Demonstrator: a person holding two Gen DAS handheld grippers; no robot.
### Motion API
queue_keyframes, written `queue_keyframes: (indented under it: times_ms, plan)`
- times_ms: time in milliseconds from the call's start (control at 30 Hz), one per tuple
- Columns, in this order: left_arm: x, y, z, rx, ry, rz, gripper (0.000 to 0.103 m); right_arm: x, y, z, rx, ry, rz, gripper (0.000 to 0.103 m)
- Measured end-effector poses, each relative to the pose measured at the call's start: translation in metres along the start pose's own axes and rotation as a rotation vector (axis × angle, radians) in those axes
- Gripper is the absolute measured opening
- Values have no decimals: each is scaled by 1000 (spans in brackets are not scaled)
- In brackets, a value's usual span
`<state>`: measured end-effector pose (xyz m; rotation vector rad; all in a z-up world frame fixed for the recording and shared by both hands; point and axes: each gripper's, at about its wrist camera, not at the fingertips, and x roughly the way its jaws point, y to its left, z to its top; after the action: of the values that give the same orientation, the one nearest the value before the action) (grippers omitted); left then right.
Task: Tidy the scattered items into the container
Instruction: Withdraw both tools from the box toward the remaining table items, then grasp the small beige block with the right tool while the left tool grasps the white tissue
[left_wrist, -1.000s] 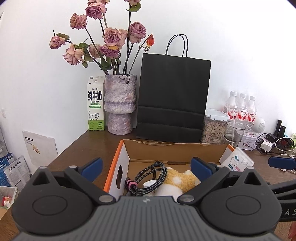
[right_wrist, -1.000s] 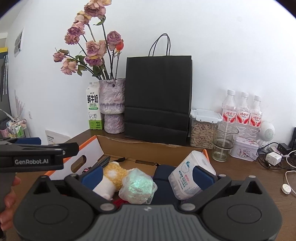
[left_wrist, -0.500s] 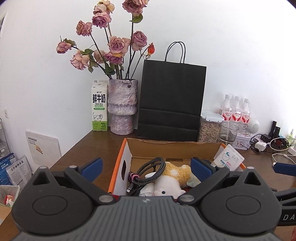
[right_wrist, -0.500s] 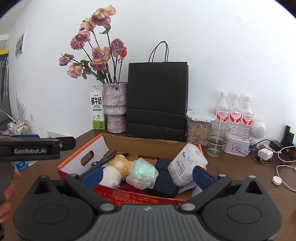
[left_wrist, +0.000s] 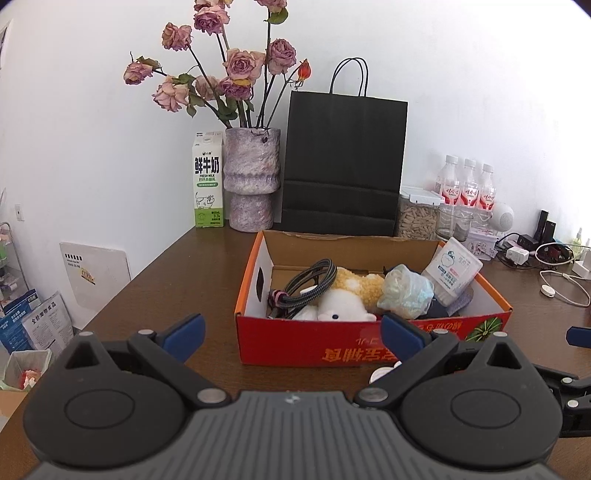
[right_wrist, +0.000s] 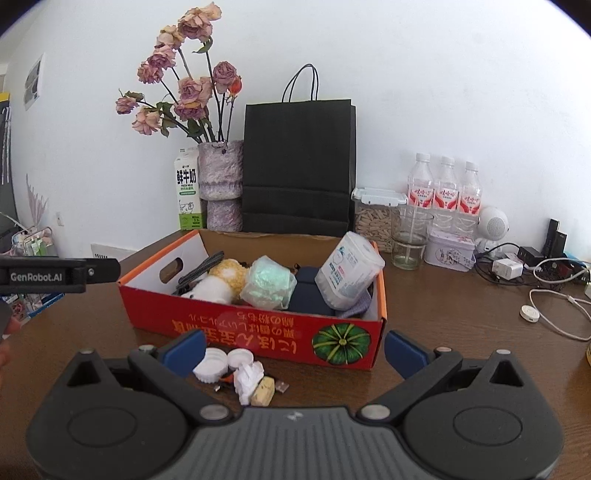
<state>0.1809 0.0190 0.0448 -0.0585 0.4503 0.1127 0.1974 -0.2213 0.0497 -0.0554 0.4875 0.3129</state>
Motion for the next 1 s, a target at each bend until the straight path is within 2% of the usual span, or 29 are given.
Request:
queue_keyframes:
  times_ms: [233,567,800,933,967,1000]
  plan:
    - [7,0,-13,16,51,-5,103,12,-3,-18,17,74,-7,103]
    - [14,-4,-22,36,83,-27,103,30,8,-24,-18,116,11,102]
    - [21,2,-28,26,113,-17,103,65,10,-25,-13,187,6,78]
    - [26,6,-30,16,125,-12,103,71,12,-23,-18,187,7,74]
    - [26,6,-30,15,127,-13,103,72,12,-23,-16,188,6,70]
    - [27,6,-30,15,128,-17,103,73,12,-23,-14,192,6,61]
